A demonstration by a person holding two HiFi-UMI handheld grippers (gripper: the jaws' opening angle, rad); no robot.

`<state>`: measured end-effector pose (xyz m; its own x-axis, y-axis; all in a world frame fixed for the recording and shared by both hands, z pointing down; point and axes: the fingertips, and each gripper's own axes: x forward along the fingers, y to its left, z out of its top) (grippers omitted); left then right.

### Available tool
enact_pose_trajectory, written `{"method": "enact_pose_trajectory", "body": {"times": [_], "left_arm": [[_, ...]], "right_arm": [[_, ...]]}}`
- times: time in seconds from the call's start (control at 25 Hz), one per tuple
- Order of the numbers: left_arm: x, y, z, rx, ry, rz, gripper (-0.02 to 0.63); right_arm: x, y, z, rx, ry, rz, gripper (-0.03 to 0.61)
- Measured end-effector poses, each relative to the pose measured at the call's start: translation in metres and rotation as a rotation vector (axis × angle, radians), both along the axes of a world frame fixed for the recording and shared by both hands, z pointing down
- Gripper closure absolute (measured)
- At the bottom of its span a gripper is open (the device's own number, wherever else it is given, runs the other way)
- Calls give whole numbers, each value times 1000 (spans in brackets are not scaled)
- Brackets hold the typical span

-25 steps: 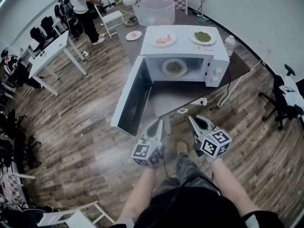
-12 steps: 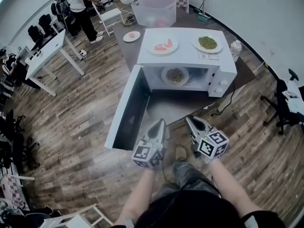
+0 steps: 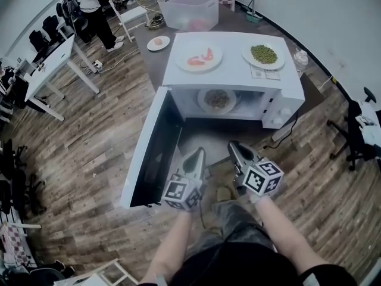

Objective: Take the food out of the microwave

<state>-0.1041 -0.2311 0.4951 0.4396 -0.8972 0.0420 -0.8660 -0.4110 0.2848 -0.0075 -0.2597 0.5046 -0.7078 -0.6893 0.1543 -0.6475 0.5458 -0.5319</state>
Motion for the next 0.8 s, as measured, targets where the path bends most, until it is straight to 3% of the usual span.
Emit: {"method": "enact_pose_trajectory", "body": {"times": [0.2,0.44,0.8], "left_arm": [[0,-21,7,4,6,-6,614],[0,-41,14,18,21,-27,614],[0,-60,18,26,12,-21,614]], "right_arm": [[-6,-31,11,-51,-43,29,581],[-15,-60,33,-182,-181,86,580],[-23,-95,37,-261,-303,119,548]]}}
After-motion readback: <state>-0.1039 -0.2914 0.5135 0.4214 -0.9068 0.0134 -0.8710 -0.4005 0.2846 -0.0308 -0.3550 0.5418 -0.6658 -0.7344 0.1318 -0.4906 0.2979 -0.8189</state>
